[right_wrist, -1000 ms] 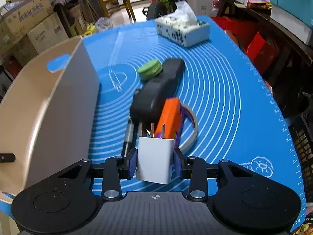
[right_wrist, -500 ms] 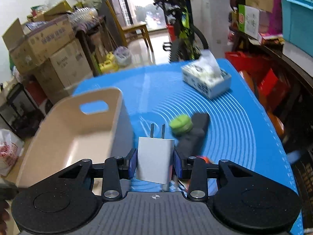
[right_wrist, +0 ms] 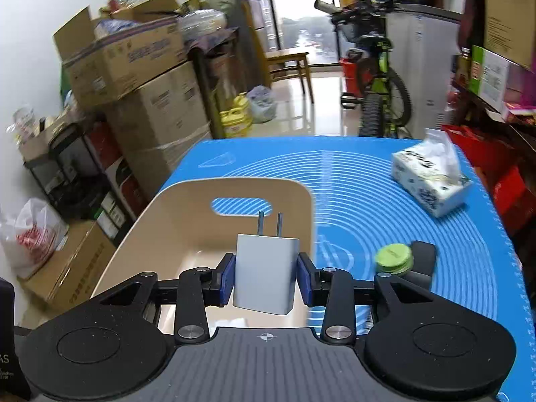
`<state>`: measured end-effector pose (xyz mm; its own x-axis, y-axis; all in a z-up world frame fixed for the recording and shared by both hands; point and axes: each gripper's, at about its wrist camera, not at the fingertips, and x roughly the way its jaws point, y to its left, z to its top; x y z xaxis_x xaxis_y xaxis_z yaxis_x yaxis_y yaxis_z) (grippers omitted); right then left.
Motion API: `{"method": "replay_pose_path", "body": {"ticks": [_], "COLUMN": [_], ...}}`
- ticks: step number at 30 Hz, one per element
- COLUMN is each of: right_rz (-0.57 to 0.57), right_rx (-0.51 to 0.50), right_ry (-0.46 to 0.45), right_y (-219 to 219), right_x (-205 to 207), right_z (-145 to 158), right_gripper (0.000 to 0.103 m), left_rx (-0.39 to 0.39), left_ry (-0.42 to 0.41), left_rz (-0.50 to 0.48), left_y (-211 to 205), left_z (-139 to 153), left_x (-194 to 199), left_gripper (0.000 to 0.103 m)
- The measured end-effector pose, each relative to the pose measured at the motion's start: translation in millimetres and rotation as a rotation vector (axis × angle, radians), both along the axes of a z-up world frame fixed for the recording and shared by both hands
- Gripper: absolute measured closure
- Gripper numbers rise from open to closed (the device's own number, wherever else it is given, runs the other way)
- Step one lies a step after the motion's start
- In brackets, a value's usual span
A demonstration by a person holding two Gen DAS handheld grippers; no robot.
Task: Organize rigid objects
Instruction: 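Lift the charger plug into the basket and release it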
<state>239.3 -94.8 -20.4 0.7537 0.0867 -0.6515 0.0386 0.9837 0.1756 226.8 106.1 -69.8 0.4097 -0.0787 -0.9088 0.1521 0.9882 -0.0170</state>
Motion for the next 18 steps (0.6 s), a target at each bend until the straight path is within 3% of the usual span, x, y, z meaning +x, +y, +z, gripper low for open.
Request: {"method": "replay_pose_path", "body": {"ticks": [18], "right_rz": [0.205], "right_rx": [-0.184], "right_ry": [0.238], "right_y": [67], "right_x": [20], "right_z": [-51], "right_gripper": [0.058], "left_rx": [0.002], "left_ry": [0.007], "left_rz": [-0.005], "left_y": [1], "left_z": [-3], "left_x": [2], "left_gripper": [0.099]}}
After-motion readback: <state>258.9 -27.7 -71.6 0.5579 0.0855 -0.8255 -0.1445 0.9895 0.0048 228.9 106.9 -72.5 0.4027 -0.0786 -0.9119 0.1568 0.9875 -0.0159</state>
